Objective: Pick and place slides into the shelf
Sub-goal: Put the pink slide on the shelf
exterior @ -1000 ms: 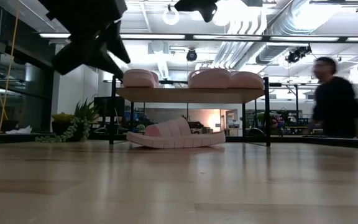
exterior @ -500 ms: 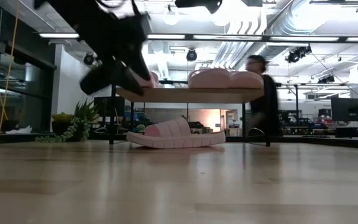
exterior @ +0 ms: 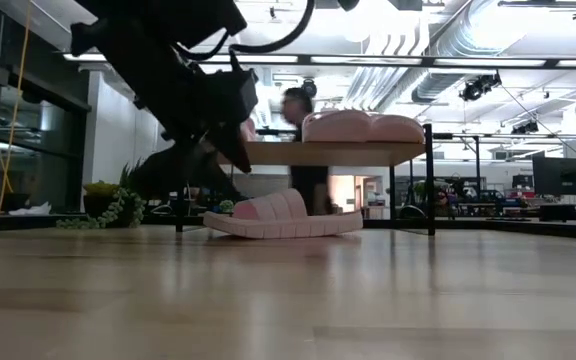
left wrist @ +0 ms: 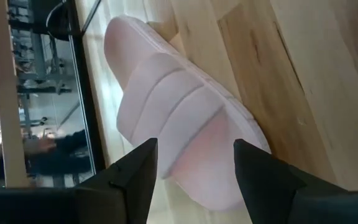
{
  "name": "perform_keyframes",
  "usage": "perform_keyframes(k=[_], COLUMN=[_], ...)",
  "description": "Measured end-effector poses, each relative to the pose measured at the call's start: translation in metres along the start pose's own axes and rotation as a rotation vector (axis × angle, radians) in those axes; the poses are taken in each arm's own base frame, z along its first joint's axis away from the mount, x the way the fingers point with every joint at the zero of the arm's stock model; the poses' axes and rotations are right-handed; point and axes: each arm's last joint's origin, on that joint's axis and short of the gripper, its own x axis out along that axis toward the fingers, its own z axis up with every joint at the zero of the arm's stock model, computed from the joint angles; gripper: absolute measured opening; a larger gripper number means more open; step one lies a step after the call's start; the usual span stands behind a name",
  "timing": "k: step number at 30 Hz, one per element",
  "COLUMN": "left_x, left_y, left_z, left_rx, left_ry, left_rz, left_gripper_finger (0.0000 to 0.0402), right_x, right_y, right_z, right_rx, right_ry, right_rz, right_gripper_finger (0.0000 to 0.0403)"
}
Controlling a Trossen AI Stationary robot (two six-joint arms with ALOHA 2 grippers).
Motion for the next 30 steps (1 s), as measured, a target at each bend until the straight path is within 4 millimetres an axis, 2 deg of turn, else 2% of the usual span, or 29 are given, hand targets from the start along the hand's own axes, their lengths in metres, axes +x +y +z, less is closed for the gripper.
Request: perform_keyframes(k=[6,14,24,30], left_x=[0.004,0.008,0.026,0.031], left_y=[-0.001,-0.002,0.015,0.016], left_z=[0.007,0.007,-0.005,-0.011], left_rx=[0.005,0.015,-0.032,-0.025], left_ry=[-0.05,-0.053,-0.007,0.001], left_rz=[0.008,-0.003,-0.029,-0.093], left_gripper_finger=[0.0188,0.0182,0.0177,0.0179], right_x=[-0.001,-0.001,-0.002,-0.002], right_y=[0.005,0.011,0.014,0.014], right_z=[0.0,0.0,0.0,0.0], right_rx=[-0.001,0.007,0.0,-0.007], right_ry=[-0.002,-0.006,-0.007,-0.005], right_rz=[-0.02,-0.019,-0.011,-0.011], right_gripper_finger=[0.0142,0.0142,0.0142,0.0142])
